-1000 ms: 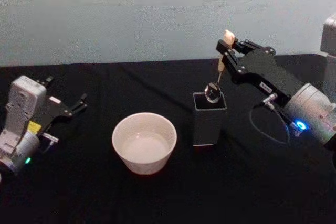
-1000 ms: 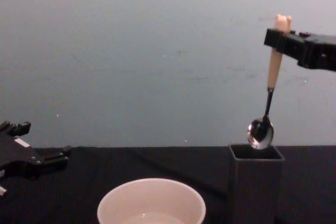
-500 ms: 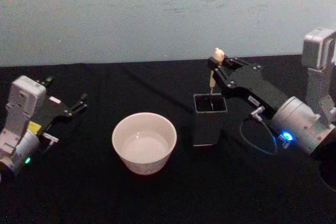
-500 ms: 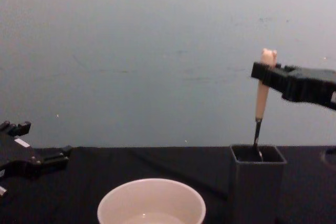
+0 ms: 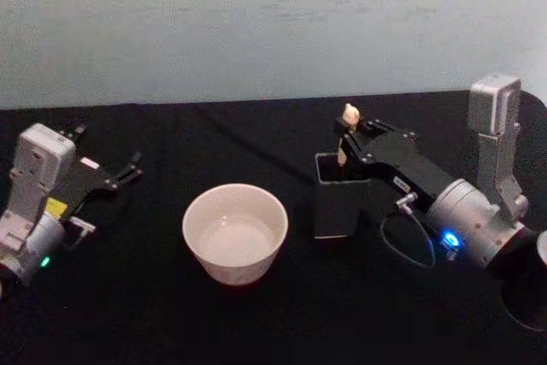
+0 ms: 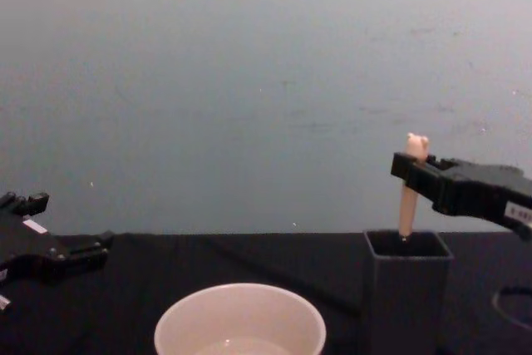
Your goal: Pick up the stirring spoon with one hand, stir inside the cup, then place it back in its original position.
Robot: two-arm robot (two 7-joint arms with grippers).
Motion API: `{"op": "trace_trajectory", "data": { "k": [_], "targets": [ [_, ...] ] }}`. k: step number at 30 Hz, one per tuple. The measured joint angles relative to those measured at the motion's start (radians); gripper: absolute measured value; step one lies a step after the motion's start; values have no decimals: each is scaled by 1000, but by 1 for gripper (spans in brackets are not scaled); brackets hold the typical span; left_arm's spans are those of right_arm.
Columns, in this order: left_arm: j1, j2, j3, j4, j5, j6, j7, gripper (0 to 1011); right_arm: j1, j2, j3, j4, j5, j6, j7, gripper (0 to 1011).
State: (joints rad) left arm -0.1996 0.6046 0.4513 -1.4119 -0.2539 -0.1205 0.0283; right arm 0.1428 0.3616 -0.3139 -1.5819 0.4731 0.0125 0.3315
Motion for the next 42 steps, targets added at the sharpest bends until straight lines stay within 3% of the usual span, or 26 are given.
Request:
{"op": "trace_trajectory", "data": {
  "k": [25,38,42],
  "targets": [
    [0,0,0,0,0,0,0,1001,-17,-34,10,49,-21,6,-17,211],
    [0,0,0,0,0,0,0,1001,-16,-34,10,49,-22,7,-17,211],
    [0,0,0,0,0,0,0,1001,-16,-34,10,49,-21,7,-17,292]
  ]
}}
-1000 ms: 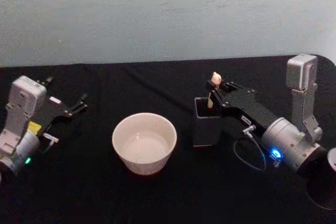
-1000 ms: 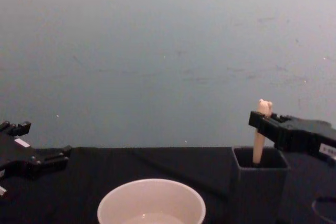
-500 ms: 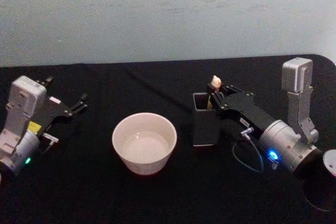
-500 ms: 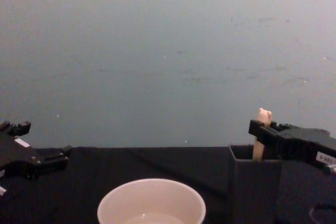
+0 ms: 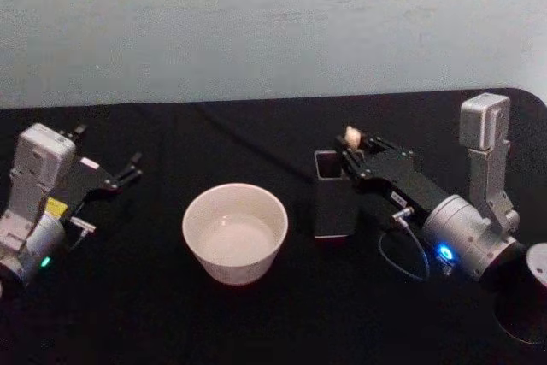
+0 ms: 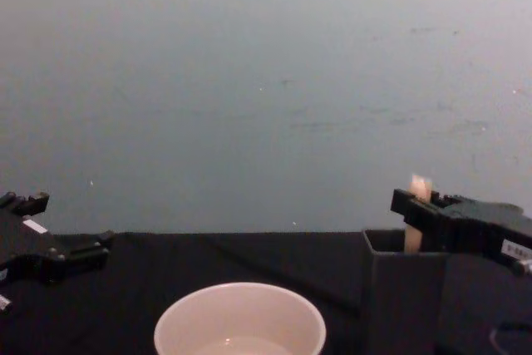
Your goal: Pick up the stirring spoon with one hand, stir inside the cup, then place it back in its original position.
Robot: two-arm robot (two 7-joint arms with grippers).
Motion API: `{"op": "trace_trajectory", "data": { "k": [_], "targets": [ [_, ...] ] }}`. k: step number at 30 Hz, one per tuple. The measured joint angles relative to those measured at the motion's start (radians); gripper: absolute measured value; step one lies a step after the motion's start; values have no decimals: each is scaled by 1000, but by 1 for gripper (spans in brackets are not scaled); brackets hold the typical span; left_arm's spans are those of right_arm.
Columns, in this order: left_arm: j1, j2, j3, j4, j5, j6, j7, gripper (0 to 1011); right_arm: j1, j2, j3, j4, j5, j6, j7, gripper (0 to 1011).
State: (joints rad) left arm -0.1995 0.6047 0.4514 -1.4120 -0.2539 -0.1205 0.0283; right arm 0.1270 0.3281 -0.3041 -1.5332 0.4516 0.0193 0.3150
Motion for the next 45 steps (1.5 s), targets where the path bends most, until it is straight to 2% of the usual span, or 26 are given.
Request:
{"op": "trace_trajectory", "data": {
  "k": [6,10,23,28,31,35,39,45],
  "targets": [
    [0,0,0,0,0,0,0,1001,0,1,0,-1,0,0,0,435],
    [0,0,0,0,0,0,0,1001,0,1,0,-1,1,-1,1,600],
    [0,0,0,0,0,0,0,1001,0,1,0,-1,2,-1,1,978],
    [0,0,0,0,0,0,0,1001,5,-1,10,-10,7,-18,10,1000],
    [0,0,0,0,0,0,0,1001,13,-4,32,-30,14,-47,13,1000],
    [0,0,0,0,0,0,0,1001,22,-10,70,-51,9,-86,-17,1000],
    [0,0,0,0,0,0,0,1001,31,-13,112,-41,-72,-132,-94,1000],
    [0,0,0,0,0,0,0,1001,27,-1,132,21,-166,-127,-156,1000]
  ]
}}
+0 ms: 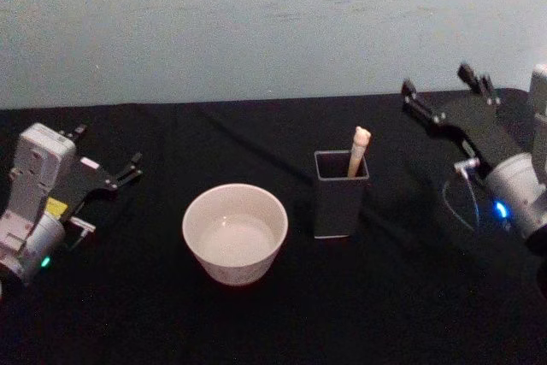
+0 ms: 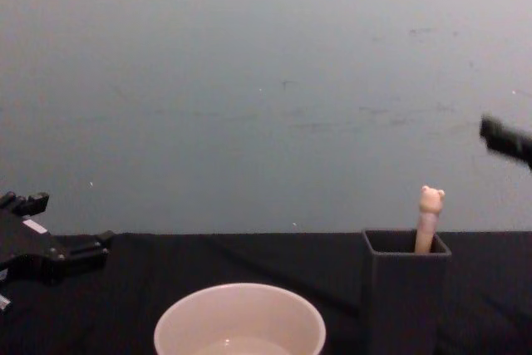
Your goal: Pick up the stirring spoon with one hand, stir inside the cup, then place it back in its original position.
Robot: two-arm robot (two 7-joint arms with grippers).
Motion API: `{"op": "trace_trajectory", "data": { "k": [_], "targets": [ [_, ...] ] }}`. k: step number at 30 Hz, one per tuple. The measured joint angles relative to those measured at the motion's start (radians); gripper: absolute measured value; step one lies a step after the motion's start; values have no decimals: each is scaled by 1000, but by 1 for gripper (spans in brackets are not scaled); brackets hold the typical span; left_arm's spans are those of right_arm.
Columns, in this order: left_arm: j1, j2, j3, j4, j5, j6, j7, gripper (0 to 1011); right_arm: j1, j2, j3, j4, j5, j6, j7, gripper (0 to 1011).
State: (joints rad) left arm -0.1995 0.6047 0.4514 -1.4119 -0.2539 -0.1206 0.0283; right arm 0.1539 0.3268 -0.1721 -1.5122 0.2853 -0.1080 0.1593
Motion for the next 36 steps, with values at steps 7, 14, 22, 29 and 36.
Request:
{"op": "trace_trajectory", "data": {
  "k": [7,14,22,29,36],
  "targets": [
    [0,0,0,0,0,0,0,1001,-30,8,-12,48,-64,43,-7,1000],
    [0,0,0,0,0,0,0,1001,-42,0,-27,91,-103,66,2,1000],
    [0,0,0,0,0,0,0,1002,-38,-8,-29,114,-121,73,10,1000],
    [0,0,0,0,0,0,0,1001,-38,-8,-28,110,-120,72,10,1000],
    [0,0,0,0,0,0,0,1001,-38,-7,-28,107,-117,71,10,1000]
  ]
}}
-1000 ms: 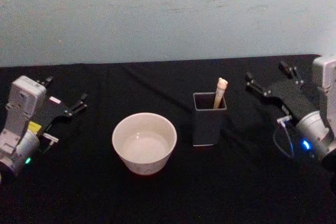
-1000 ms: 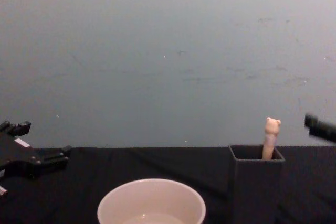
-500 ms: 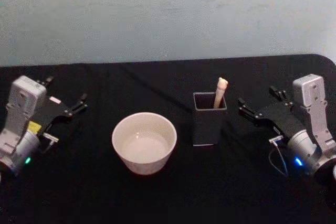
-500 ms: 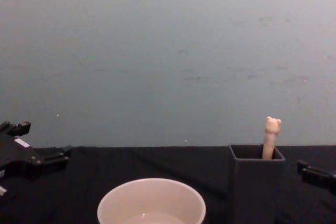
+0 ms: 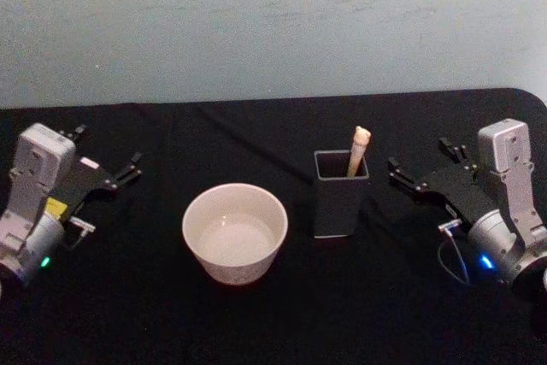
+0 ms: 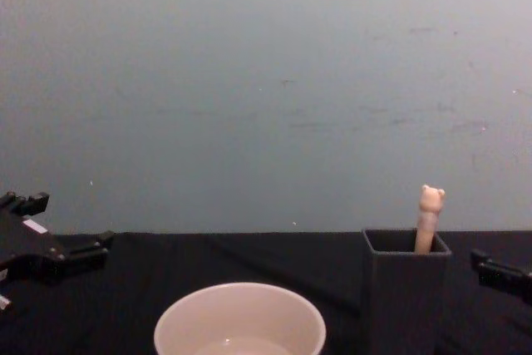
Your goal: Pick up the stirring spoon with one hand, stir inside the cup, then place it back in its original position.
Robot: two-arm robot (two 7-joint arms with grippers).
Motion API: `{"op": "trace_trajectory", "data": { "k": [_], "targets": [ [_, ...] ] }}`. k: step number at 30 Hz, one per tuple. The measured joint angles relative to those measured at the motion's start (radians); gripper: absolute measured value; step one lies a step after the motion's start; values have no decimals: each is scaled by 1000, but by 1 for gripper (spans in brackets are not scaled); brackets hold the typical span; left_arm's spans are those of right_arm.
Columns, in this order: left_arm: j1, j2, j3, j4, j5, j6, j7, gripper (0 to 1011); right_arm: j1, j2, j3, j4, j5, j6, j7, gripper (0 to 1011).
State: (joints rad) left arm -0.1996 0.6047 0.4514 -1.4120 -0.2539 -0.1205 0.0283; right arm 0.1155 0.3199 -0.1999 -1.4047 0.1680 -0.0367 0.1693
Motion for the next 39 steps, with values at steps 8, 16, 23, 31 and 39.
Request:
{"op": "trace_trajectory", "data": {
  "k": [8,16,23,31,39],
  "targets": [
    [0,0,0,0,0,0,0,1001,0,1,0,-1,1,-1,-1,1000],
    [0,0,0,0,0,0,0,1001,0,1,0,-2,2,-1,-1,1000],
    [0,0,0,0,0,0,0,1001,0,1,0,-3,3,-1,-1,1000],
    [0,0,0,0,0,0,0,1001,0,1,0,-3,3,-1,-1,1000],
    [0,0,0,0,0,0,0,1001,0,1,0,-3,3,-1,-1,1000]
  ]
}}
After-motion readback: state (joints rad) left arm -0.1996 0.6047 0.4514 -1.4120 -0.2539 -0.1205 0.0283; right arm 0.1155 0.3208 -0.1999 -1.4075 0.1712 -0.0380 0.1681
